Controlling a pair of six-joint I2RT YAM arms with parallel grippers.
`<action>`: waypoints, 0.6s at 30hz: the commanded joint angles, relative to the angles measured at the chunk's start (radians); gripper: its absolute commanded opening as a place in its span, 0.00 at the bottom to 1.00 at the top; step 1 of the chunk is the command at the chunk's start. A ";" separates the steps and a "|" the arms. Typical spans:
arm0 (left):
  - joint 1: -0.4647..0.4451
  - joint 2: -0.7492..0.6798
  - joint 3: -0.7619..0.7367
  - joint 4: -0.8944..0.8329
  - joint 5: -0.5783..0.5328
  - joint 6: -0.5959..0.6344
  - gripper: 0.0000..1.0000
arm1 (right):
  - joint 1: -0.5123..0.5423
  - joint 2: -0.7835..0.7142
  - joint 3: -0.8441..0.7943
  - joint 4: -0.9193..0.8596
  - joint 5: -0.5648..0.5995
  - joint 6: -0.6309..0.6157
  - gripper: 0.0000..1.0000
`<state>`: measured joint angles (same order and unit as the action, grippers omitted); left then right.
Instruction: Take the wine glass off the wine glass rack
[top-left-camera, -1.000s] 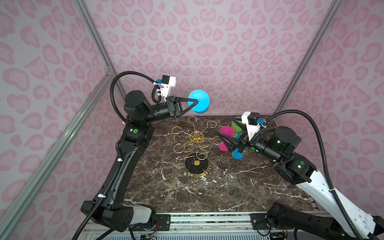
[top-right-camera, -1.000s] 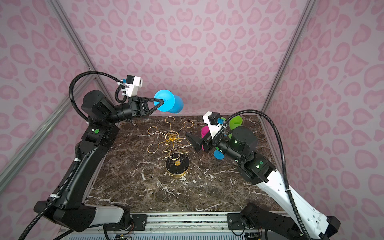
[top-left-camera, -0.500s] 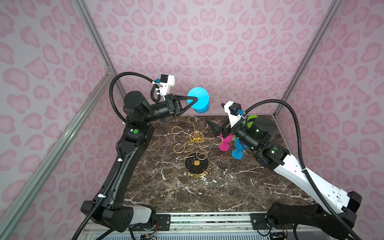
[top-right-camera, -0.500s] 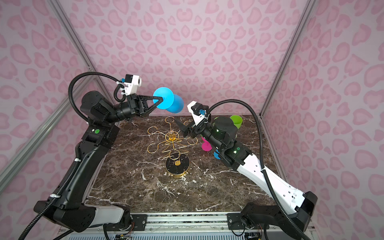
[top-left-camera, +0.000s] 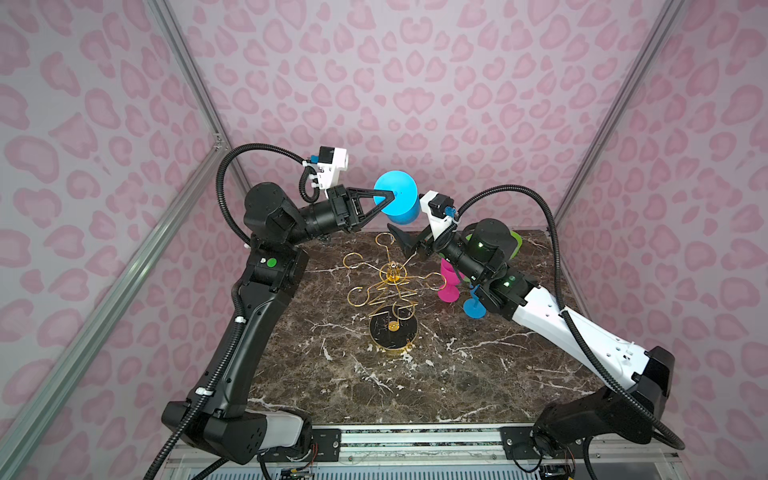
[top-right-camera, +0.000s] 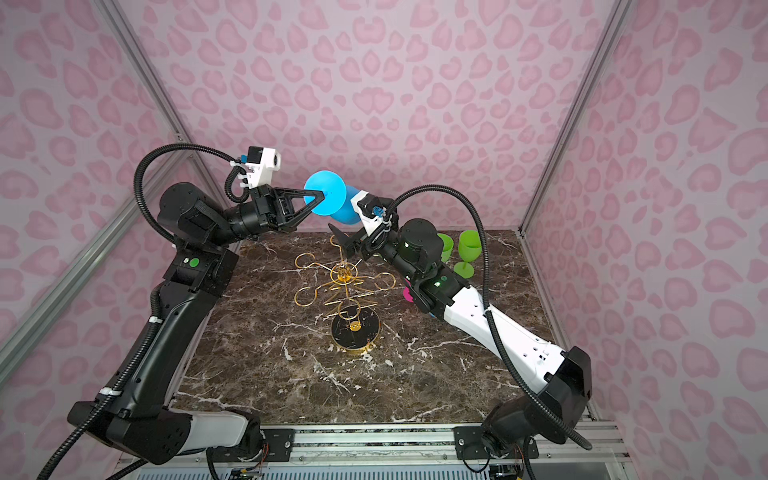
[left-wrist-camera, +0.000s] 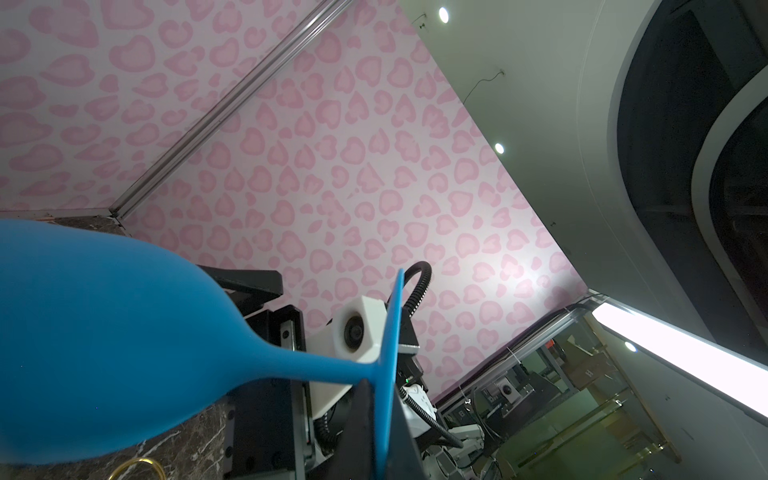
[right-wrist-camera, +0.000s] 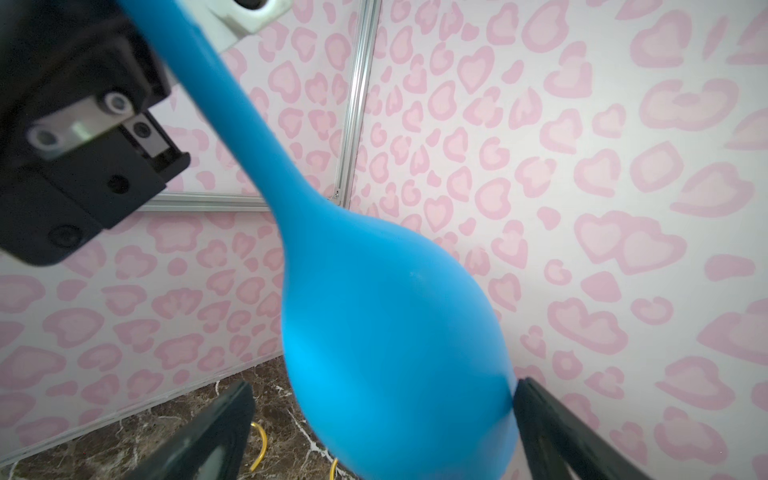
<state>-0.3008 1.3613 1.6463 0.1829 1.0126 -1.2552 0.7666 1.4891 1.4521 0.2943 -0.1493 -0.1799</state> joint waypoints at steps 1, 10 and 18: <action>0.000 0.001 0.013 0.056 0.011 -0.018 0.04 | 0.003 0.022 -0.002 0.102 0.023 0.006 0.98; 0.000 0.003 0.015 0.055 0.019 -0.052 0.04 | 0.007 0.059 0.025 0.132 0.043 0.014 0.98; 0.000 0.015 0.021 0.076 0.026 -0.090 0.04 | 0.007 0.055 0.013 0.124 0.047 0.025 0.87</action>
<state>-0.3012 1.3743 1.6474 0.1970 1.0225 -1.3270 0.7712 1.5440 1.4734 0.3904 -0.1055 -0.1684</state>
